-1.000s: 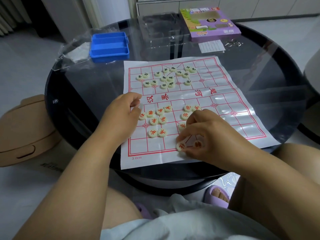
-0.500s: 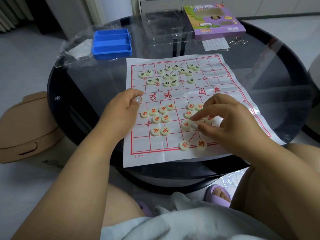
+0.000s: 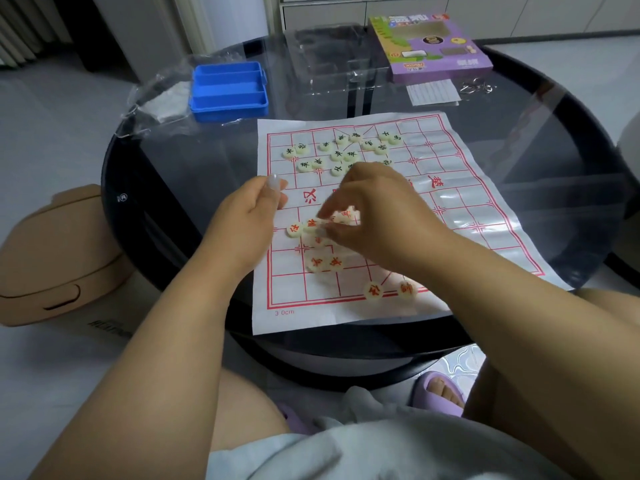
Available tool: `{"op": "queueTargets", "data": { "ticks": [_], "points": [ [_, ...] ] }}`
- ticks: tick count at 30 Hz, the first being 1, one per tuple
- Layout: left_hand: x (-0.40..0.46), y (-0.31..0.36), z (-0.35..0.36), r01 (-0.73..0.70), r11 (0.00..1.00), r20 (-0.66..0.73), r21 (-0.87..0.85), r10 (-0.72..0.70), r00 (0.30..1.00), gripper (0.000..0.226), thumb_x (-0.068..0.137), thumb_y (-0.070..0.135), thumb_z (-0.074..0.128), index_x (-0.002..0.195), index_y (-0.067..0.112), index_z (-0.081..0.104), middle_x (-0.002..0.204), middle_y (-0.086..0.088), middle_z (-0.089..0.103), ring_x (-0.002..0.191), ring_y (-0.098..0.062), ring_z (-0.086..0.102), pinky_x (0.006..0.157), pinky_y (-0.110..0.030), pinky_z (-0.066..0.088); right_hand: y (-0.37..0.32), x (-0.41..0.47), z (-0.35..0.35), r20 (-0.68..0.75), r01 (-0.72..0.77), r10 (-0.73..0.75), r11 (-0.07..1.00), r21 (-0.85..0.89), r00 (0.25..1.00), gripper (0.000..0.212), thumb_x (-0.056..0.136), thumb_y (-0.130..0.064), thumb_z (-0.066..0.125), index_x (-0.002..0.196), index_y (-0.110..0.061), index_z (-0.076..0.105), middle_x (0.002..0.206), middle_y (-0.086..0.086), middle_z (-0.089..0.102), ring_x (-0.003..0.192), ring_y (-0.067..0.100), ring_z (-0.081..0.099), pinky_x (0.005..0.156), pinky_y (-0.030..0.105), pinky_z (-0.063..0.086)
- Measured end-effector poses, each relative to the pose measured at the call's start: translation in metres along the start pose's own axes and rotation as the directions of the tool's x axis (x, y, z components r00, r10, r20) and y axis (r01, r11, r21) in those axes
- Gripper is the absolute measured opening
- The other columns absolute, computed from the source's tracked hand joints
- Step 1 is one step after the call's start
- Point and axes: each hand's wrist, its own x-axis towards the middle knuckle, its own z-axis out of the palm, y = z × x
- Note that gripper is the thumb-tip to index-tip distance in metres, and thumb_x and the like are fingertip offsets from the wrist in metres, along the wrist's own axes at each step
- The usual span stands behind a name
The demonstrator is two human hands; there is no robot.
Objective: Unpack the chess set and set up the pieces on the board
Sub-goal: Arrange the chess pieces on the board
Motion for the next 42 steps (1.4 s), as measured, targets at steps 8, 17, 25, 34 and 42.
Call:
{"op": "queueTargets", "data": {
  "ticks": [8,17,25,34,42],
  "points": [
    [0.006,-0.011,-0.001,-0.04,0.995,-0.025,-0.09,0.038,0.999,0.054,0.099,0.055,0.021,0.118,0.024,0.061,0.109,0.007,0.066,0.105,-0.006,0.061,0.077,-0.014,0.038,-0.02,0.036,0.032,0.059,0.026,-0.01,0.959,-0.281,0.998,0.03,0.081,-0.048,0.065,0.104,-0.03,0.071,0.109,-0.002,0.057,0.104,0.02,0.046,0.08,0.032,0.03],
    [0.006,-0.012,0.002,-0.113,0.966,-0.131,0.231,0.145,0.981,0.023,0.099,0.032,0.049,0.115,0.023,0.063,0.11,0.011,0.06,0.1,-0.012,0.059,0.075,-0.022,0.049,-0.006,0.017,-0.006,0.08,-0.039,0.038,0.999,0.01,0.996,0.028,0.08,-0.039,0.07,0.105,-0.028,0.07,0.102,-0.007,0.054,0.089,0.009,0.051,0.076,0.022,0.047],
    [0.014,-0.023,0.013,-0.145,0.88,-0.102,0.453,0.213,0.972,0.025,0.1,0.021,0.047,0.122,0.021,0.058,0.127,0.001,0.054,0.098,-0.007,0.047,0.057,-0.009,0.032,0.051,-0.053,-0.059,0.216,-0.204,0.179,0.974,0.099,0.96,0.016,0.075,-0.034,0.075,0.087,-0.037,0.066,0.083,-0.018,0.062,0.073,-0.001,0.057,0.058,0.006,0.043],
    [0.01,-0.019,0.012,-0.126,0.929,-0.14,0.347,0.184,0.973,0.022,0.098,0.018,0.051,0.118,0.017,0.061,0.121,0.003,0.056,0.094,-0.008,0.052,0.057,-0.01,0.036,0.067,-0.075,-0.05,0.389,-0.162,0.142,0.987,0.02,0.91,0.021,0.081,-0.027,0.071,0.091,-0.044,0.062,0.098,-0.023,0.055,0.093,0.002,0.054,0.073,0.005,0.04],
    [0.011,-0.02,0.012,-0.115,0.931,-0.155,0.345,0.177,0.972,0.022,0.098,0.017,0.052,0.119,0.018,0.06,0.124,0.001,0.056,0.094,-0.008,0.053,0.057,-0.009,0.037,0.068,-0.077,-0.049,0.392,-0.153,0.119,0.987,0.057,0.912,0.024,0.079,-0.028,0.073,0.099,-0.04,0.065,0.105,-0.021,0.056,0.099,0.005,0.055,0.087,0.014,0.048]
  ]
}}
